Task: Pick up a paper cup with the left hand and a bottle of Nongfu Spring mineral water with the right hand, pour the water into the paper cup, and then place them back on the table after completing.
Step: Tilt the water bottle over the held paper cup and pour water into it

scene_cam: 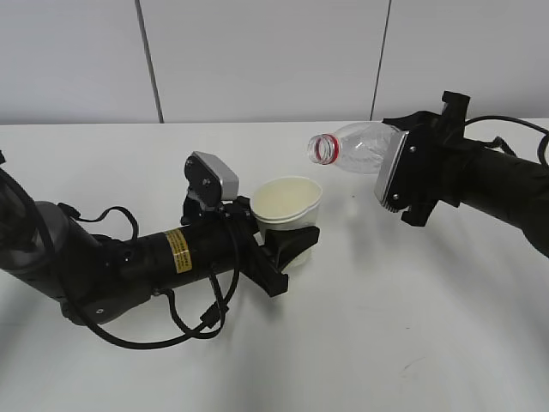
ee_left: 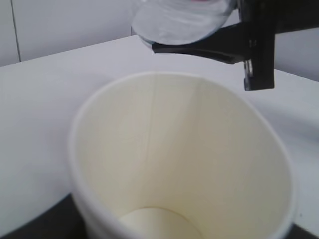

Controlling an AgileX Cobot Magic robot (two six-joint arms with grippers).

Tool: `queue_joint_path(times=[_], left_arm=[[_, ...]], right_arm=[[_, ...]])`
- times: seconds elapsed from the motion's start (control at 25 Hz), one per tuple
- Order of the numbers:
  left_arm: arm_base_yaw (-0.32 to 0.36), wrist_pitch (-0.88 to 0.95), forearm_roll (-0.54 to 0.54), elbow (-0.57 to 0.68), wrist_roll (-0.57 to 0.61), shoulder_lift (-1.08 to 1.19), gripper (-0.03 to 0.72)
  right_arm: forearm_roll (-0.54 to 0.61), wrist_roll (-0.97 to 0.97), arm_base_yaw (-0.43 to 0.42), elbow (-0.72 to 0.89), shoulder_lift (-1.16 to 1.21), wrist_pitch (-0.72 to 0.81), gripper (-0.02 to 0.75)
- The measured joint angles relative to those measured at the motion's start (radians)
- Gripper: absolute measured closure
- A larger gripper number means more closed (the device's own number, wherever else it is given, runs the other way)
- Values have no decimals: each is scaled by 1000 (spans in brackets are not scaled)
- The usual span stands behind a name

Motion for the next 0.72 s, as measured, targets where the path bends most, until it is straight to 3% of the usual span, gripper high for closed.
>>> queue_joint_path(times=[0.72], left_arm=[[-26,0,2,0,0,0,307]], right_arm=[[4,-117,0,0,0,0,310]])
